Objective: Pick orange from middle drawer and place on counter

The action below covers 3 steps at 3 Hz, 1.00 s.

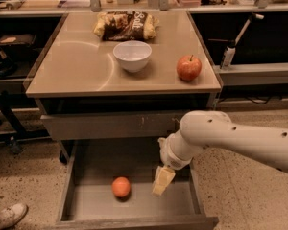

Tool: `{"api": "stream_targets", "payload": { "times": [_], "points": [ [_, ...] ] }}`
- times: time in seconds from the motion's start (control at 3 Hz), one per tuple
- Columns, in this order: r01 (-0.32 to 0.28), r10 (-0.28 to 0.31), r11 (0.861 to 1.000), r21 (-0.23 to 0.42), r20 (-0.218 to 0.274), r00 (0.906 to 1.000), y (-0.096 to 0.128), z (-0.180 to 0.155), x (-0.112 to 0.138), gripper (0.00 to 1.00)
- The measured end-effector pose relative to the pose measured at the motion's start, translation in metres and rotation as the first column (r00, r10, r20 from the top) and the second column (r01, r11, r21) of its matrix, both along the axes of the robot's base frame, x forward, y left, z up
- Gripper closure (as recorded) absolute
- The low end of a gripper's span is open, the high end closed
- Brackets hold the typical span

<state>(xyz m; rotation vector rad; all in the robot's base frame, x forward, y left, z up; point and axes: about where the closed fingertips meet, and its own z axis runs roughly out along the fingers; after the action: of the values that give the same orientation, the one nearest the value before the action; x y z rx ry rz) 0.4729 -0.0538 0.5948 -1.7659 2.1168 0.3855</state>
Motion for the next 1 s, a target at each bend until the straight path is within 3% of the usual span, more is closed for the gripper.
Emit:
{"api": "stream_targets", "payload": {
  "times": [0.33, 0.67, 1.0],
  "points": [
    [0.03, -0.03, 0.999, 0.026, 0.003, 0.9995, 0.016, -0.037, 0.005, 0.0],
    [0.022, -0.022, 0.999, 0.035, 0.003, 0.9998, 0.018, -0.039, 0.004, 0.0],
    [0.011, -0.011, 0.995, 0.097, 0.001, 0.9999, 0.043, -0.066, 0.009, 0.0]
  ]
}}
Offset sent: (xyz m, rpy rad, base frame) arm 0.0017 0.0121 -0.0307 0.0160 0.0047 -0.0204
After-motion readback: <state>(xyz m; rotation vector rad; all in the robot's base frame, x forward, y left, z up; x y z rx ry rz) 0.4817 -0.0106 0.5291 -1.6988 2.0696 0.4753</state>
